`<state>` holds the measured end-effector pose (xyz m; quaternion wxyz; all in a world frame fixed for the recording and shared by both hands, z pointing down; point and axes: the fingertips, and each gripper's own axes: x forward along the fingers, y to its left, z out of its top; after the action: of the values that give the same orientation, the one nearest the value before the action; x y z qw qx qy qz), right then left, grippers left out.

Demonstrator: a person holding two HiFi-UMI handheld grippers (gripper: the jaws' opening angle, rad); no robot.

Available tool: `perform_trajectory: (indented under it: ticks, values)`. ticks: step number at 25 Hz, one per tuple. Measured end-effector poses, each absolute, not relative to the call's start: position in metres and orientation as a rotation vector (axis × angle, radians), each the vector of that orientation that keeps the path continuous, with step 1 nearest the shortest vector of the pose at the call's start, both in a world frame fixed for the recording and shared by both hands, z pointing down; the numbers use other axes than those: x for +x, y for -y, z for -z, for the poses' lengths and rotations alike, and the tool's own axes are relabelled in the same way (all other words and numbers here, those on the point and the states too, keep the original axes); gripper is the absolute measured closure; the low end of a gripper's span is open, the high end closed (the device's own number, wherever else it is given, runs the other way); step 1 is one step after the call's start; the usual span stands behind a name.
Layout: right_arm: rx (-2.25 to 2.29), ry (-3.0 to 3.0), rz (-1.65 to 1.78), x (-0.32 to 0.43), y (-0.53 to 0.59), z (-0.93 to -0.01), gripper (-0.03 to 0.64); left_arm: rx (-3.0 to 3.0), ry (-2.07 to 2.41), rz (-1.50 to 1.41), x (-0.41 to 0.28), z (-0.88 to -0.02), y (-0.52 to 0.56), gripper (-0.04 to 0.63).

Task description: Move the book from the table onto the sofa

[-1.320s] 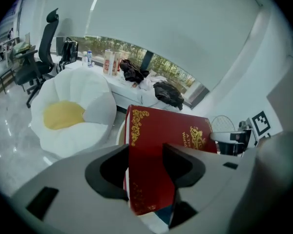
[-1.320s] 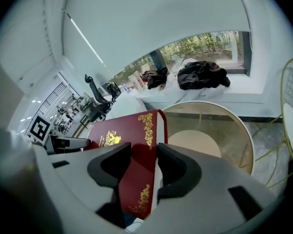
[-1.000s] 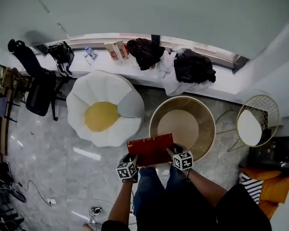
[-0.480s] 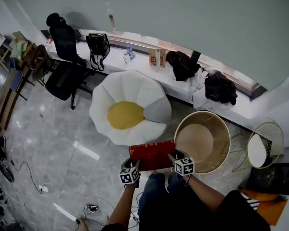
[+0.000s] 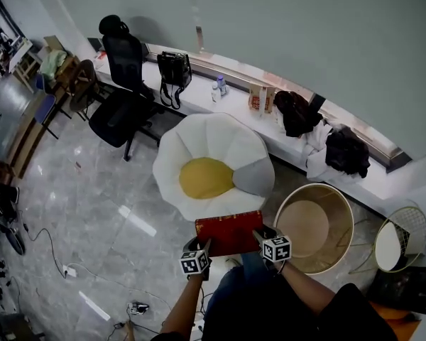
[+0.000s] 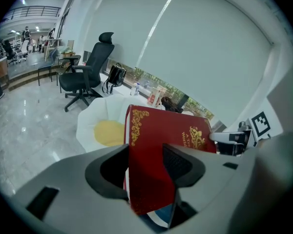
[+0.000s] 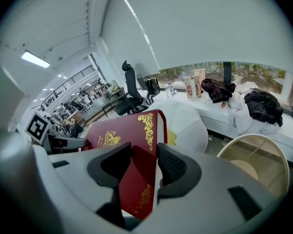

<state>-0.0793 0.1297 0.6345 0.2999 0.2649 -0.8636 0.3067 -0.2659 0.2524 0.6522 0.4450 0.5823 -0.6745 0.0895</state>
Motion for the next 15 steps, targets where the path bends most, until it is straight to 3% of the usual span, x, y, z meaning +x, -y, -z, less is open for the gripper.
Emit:
perform_trajectory:
  ticks: [15]
  values:
    - [0.683,2.233,-0.919,-0.148,0.053,-0.681,0.430,1.415,1.632,-0.285,-0.336,-0.692,-0.068,0.366]
